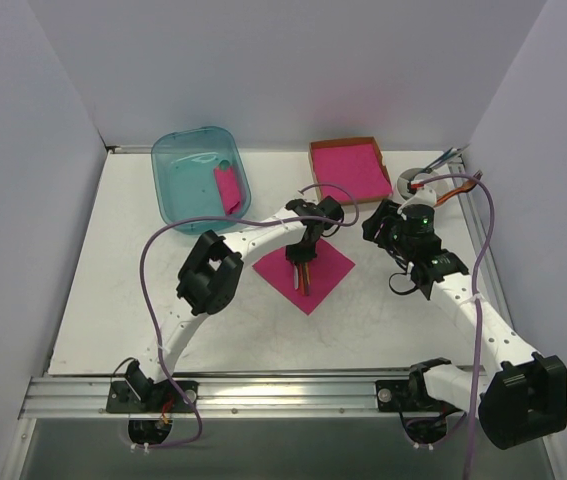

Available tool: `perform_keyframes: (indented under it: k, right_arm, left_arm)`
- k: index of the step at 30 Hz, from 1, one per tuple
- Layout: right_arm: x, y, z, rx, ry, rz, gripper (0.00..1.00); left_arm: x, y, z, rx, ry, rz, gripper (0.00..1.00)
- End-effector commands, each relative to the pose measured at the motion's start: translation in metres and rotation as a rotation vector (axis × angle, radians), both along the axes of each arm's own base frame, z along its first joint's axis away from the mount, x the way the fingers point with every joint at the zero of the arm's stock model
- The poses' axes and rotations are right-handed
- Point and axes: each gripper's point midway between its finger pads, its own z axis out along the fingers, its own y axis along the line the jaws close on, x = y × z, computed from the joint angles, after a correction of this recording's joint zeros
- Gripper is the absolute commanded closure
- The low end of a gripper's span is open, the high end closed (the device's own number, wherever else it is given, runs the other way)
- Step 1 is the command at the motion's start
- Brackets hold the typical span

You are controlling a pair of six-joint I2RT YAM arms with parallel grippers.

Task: Place the utensils on the paper napkin and roll it up
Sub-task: Place the utensils on the napkin.

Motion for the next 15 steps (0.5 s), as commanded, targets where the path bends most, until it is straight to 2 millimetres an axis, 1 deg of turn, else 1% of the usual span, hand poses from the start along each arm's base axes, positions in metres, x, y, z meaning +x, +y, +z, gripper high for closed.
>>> perform_keyframes:
  k: [1,9,11,14,15]
  right_arm:
    - [0.004,-0.003,0.013,0.008,-0.051,-0.011,0.5]
    - [0.005,0.0,0.012,0.018,-0.049,-0.003,0.5]
    - [0.005,0.0,0.01,0.015,-0.045,0.0,0.5]
    - [0.006,0.0,0.007,0.013,-0.039,0.002,0.5]
    - [0.006,0.001,0.007,0.015,-0.038,0.006,0.5]
  left_arm:
    - [0.0,-0.004,0.006,-0.001,0.0,-0.004,0.69]
    - [0.0,-0.005,0.008,-0.011,-0.003,-0.008,0.69]
    - [0.001,-0.006,0.011,-0.018,-0.006,-0.013,0.69]
    - [0.002,-0.009,0.021,-0.04,-0.019,-0.022,0.69]
    - [0.003,-0.01,0.027,-0.055,-0.031,-0.026,0.68]
